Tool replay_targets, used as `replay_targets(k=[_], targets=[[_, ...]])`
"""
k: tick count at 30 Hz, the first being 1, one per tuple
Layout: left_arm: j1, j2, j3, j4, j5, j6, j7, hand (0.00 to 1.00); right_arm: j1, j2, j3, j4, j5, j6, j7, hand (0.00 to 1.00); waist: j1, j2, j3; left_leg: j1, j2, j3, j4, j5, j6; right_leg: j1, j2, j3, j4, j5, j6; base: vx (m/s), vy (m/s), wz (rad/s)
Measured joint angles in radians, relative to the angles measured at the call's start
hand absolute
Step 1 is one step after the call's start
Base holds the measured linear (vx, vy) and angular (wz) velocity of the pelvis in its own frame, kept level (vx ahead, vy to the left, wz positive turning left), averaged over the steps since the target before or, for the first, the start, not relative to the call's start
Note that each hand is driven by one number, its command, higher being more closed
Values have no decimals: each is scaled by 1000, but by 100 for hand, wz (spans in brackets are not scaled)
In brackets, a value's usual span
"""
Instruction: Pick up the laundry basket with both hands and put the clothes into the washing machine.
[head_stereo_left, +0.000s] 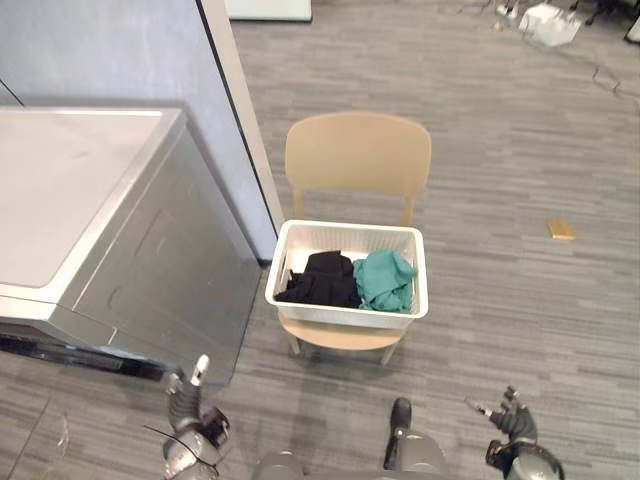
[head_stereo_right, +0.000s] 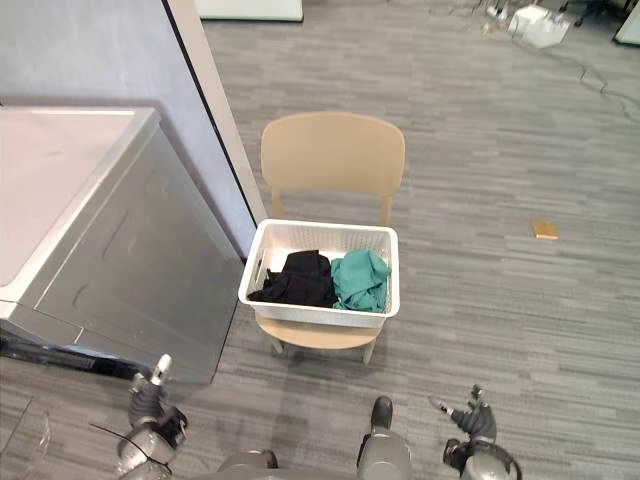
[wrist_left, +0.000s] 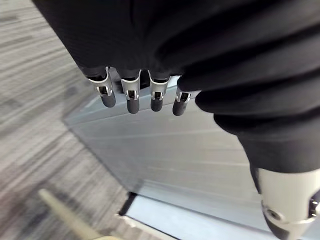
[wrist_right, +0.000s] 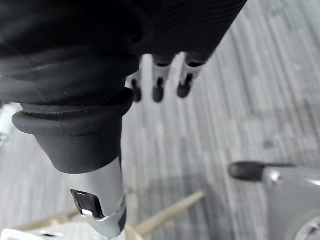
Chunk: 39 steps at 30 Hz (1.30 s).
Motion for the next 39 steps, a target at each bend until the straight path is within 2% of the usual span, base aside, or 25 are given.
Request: replay_targets(k=[3, 5, 8, 12, 16, 19, 20, 21, 22, 23, 24, 25, 27, 28, 29, 30, 31, 32, 33, 34, 35, 36, 37, 38, 39], targets=[[-13, -2, 10, 181, 3, 14, -6, 0, -12, 0, -8, 149, -3, 2, -1, 0, -1, 4, -32, 37, 1, 8, -23, 0, 0, 35, 1, 2, -24, 4, 5, 38, 27, -5], [-36, -5, 39, 367, 4, 24, -19, 0, -41, 0, -73, 315, -10, 7, -3, 0, -1, 9, -56, 62, -2, 7, -41, 0, 0, 72, 4, 0, -66, 21, 16, 55, 30, 1], [-49, 11, 92, 486, 5, 39, -26, 0, -75, -15, -145, 458, -10, 26, -4, 0, -1, 17, -53, 114, -3, -9, -49, 0, 0, 149, 13, -4, -116, 44, 21, 38, 12, 10], [-45, 38, 101, 528, 56, 58, -41, 0, -109, -37, -137, 522, -31, 30, -1, 0, -3, 17, -50, 142, -5, -43, -38, 0, 0, 200, 13, -28, -117, 41, 23, -7, 4, 20], [-79, 31, 97, 506, 44, 52, -40, 0, -177, -55, -44, 535, -39, 24, -2, 0, 1, 15, -40, -9, -3, -155, 23, 2, 4, 143, -5, -124, -96, 25, 10, -125, -61, 67], [-131, 9, 89, 483, 42, 37, -35, 0, -201, -67, 31, 511, -37, 12, -3, 0, 6, 21, -13, -143, -16, -287, 14, 78, 10, 36, -64, -247, 75, -59, -9, -153, -125, 142], [-131, 4, 89, 478, 42, 33, -32, 0, -219, -70, 38, 507, -36, 11, -4, 0, 11, 31, -7, -163, -5, -308, -3, 96, 0, 10, -67, -257, 106, -77, -30, -77, -154, 90], [-135, 19, 105, 484, 42, 32, -17, 0, -249, -52, 51, 502, -29, 4, -7, 0, 11, -4, 5, -165, 12, -253, -27, 109, 30, -25, -111, -288, 130, -86, -61, -36, -166, 79], [-136, 17, 114, 477, 39, 31, -17, 0, -259, -50, 51, 492, -28, 0, -9, 0, 11, -2, 7, -193, 27, -210, 65, 96, 45, -34, -126, -306, 145, -88, -69, 36, -136, 92], [-129, 17, 111, 476, 38, 31, -16, 0, -261, -52, 53, 470, -26, -6, -10, 0, 9, -11, 12, -209, 66, -165, 214, 83, 56, -32, -145, -338, 169, -92, -74, 15, -113, 88], [-125, 21, 110, 476, 37, 30, -16, 0, -260, -52, 49, 459, -16, -9, -11, 0, 3, -10, 12, -181, 114, -113, 277, 83, 56, -11, -169, -378, 177, -92, -75, -31, -72, 96], [-127, 22, 108, 478, 36, 30, -16, 0, -259, -53, 44, 459, -13, -12, -12, 0, -3, -11, 12, -163, 143, -82, 290, 83, 57, 0, -180, -396, 179, -91, -72, -85, 31, 102], [-137, 22, 108, 481, 33, 32, -15, 0, -253, -55, 20, 466, 12, -20, -29, 0, -6, -6, 9, -103, 245, 28, 285, 78, 68, 10, -222, -449, 198, -78, -53, -104, 151, 100], [-142, 22, 107, 486, 33, 34, -15, 0, -254, -60, 3, 484, 16, -20, -32, 0, -10, 1, 6, -88, 278, 59, 282, 78, 67, 6, -243, -480, 200, -67, -43, -111, 229, 86], [-141, 22, 106, 487, 33, 35, -15, 0, -253, -63, -2, 491, 19, -18, -33, 0, -13, 5, 3, -82, 284, 64, 264, 81, 64, 3, -249, -490, 194, -54, -33, -169, 367, 94], [-137, 19, 94, 492, 33, 39, -16, 0, -254, -76, -7, 516, 27, -16, -36, 0, -27, 30, -12, -72, 282, 67, 198, 91, 8, -4, -243, -509, 161, -18, -13, -256, 548, 99], [-142, 27, 86, 492, 23, 39, -16, 0, -252, -75, -36, 543, 44, -4, -38, 0, -30, 30, -19, -68, 268, 81, 129, 15, -123, -5, -245, -507, 117, 23, 6, -257, 570, 98], [-148, 42, 83, 492, 19, 39, -16, 0, -252, -56, -47, 568, 49, 1, -40, 0, -28, -3, -15, -72, 243, 89, 134, -2, -123, -2, -266, -493, 94, 50, 16, -230, 465, 78], [-145, 69, 67, 487, 10, 34, -17, 0, -248, -26, -57, 601, 56, 8, -37, 0, -17, -48, -8, -103, 204, 80, 187, -7, -119, 14, -288, -480, 45, 74, 3, -186, 316, 69], [-138, 105, 63, 490, 11, 35, -16, 0, -235, -15, -84, 628, 61, 18, -31, 0, -21, -63, -17, -168, 190, 39, 298, -60, -114, 45, -298, -479, 16, 116, -32, -208, 373, 77], [-126, 126, 60, 490, 13, 33, -16, 0, -220, -9, -95, 632, 59, 19, -29, 0, -19, -65, -19, -206, 189, 5, 387, -117, -112, 81, -302, -475, 10, 190, -41, -229, 513, 64], [-115, 135, 56, 490, 19, 33, -17, 0, -210, -9, -107, 625, 56, 26, -24, 0, 2, -62, -23, -206, 184, 0, 427, -158, -85, 91, -311, -429, 10, 279, -72, -165, 480, 51], [-105, 135, 26, 490, 42, 32, -21, 0, -212, -9, -110, 601, 51, 37, -18, 0, 3, -55, -26, -210, 157, -26, 404, -163, -65, 54, -308, -265, 50, 333, -151, -128, 405, 40], [-100, 135, 16, 491, 49, 33, -22, 0, -212, -8, -111, 592, 50, 38, -10, 0, 0, -50, -29, -215, 149, -44, 390, -157, -55, 33, -294, -177, 94, 309, -143, -50, 235, 78], [-100, 134, 5, 491, 66, 35, -22, 0, -208, -3, -113, 573, 49, 40, -4, 0, -12, -38, -30, -227, 136, -96, 361, -137, -47, 25, -237, -20, 188, 208, -69, -6, 141, 97]])
